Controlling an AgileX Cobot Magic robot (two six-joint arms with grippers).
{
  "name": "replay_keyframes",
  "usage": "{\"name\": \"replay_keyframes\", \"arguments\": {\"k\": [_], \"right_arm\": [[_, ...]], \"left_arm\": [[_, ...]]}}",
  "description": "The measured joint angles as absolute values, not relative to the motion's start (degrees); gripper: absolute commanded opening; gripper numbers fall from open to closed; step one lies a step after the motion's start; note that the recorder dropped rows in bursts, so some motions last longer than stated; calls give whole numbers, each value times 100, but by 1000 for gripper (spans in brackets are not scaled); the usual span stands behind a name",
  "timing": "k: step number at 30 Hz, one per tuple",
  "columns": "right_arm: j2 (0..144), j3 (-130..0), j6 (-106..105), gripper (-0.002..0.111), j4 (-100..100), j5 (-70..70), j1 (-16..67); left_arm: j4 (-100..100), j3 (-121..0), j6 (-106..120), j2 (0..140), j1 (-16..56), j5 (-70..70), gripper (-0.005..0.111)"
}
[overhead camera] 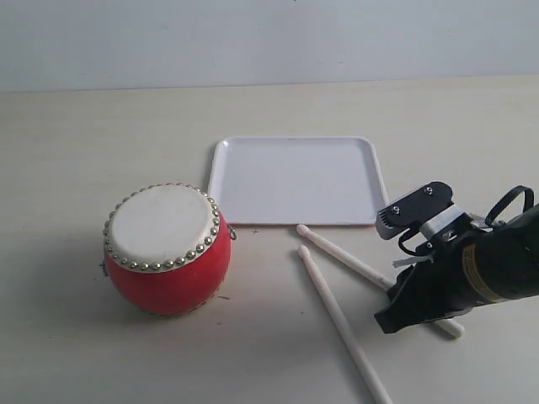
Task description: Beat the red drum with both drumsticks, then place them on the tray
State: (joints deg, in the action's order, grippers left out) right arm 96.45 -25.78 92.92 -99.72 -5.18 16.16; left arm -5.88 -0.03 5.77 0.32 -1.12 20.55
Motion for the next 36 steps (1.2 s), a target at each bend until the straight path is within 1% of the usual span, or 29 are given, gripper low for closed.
{"name": "replay_keyframes", "arguments": {"k": [5,6,14,21,28,33,36], "right_arm": [[9710,-2628,9191,1,-9955,-581,1616],[9710,-2628,9167,0,-9955,-608,1616],[9724,-2652,9053,0,-9929,-850,1616],[9748,-2652,8972,0,-9873,-1354,1616],[9733,-2652,8963,0,-9848,-1450,1616],[9471,-2561,8963,0,-9833,-1450,1616],[8858,-2533,8963,0,-9753,-1513,1616]], "left_arm": [[-588,-3,577,32,-112,2055,0],[-588,-3,577,32,-112,2055,0],[-588,-3,577,32,-112,2055,0],[-588,-3,577,32,-112,2055,0],[-588,-3,577,32,-112,2055,0],[-588,-3,577,32,-112,2055,0],[-588,-3,577,32,-112,2055,0]]}}
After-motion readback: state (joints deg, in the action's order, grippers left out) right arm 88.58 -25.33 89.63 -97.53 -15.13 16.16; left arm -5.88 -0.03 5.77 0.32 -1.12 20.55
